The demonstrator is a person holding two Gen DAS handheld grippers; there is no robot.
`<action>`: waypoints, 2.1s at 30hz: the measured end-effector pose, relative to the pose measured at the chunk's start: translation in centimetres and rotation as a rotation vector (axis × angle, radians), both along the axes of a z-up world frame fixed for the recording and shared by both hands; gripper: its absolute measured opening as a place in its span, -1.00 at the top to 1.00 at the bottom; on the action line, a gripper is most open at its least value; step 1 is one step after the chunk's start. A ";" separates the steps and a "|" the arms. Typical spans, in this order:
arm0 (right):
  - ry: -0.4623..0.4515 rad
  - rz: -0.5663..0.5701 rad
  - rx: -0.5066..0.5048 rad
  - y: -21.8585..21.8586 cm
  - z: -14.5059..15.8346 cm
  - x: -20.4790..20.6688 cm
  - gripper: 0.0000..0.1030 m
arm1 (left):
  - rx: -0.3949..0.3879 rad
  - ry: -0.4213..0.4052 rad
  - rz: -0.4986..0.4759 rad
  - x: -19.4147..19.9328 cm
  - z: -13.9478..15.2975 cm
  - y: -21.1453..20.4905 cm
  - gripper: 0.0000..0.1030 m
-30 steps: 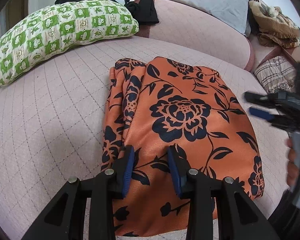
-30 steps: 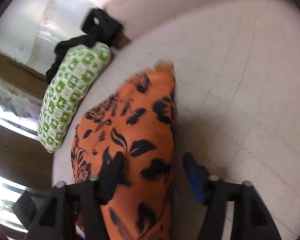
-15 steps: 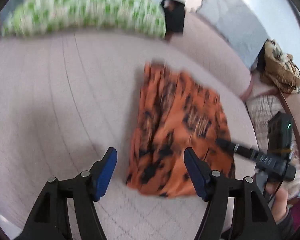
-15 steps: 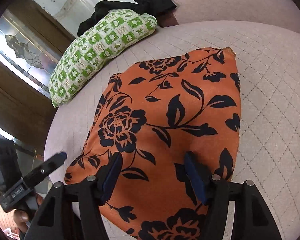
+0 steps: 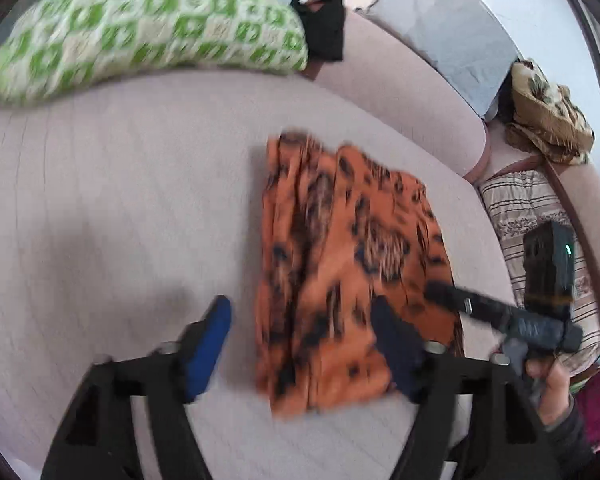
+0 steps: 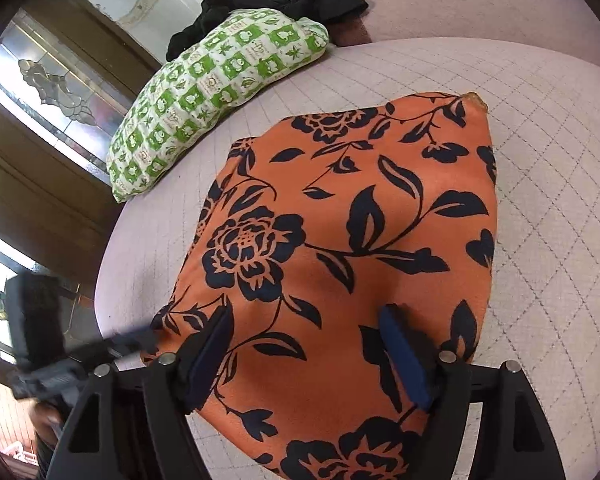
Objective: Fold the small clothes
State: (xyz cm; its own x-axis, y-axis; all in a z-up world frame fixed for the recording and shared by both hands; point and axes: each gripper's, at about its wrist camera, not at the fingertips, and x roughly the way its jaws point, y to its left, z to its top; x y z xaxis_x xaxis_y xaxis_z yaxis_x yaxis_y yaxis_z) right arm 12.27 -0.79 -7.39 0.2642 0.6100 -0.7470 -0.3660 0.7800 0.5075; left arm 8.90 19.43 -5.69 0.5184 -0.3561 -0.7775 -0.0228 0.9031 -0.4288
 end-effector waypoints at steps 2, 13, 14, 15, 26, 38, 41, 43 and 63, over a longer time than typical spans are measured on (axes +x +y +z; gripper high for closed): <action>0.000 0.004 0.007 0.1 0.0 0.0 -0.62 | -0.021 0.010 -0.028 2.8 -0.5 -0.3 -0.43; 0.020 -0.008 0.112 -1.2 -0.3 0.0 -0.63 | -0.161 0.097 0.018 8.3 -5.0 0.4 0.61; 0.019 -0.006 0.115 -1.2 -0.3 0.0 -0.63 | -0.139 0.091 0.025 8.0 -4.7 0.3 0.49; 0.019 -0.010 0.134 -1.5 -0.1 0.0 -0.63 | -0.116 0.067 0.035 7.4 -4.1 0.1 0.36; 0.100 -0.258 0.306 -10.2 -0.7 -0.5 -0.73 | 0.040 -0.014 -0.037 2.6 -2.1 -2.2 -0.43; 0.135 -0.212 0.242 -7.5 -2.6 1.3 -0.73 | 0.079 0.004 0.019 3.6 -2.2 -2.0 -0.43; 0.124 -0.219 0.242 -7.7 -2.2 1.3 -0.73 | 0.100 -0.012 0.024 3.8 -1.7 -2.2 -0.43; 0.122 -0.217 0.242 -7.6 -2.1 1.6 -0.73 | 0.114 -0.012 0.025 4.1 -1.6 -2.4 -0.43; 0.137 -0.225 0.126 -5.8 -3.8 3.2 -0.16 | 0.129 0.048 -0.036 5.7 -4.2 -4.7 -0.43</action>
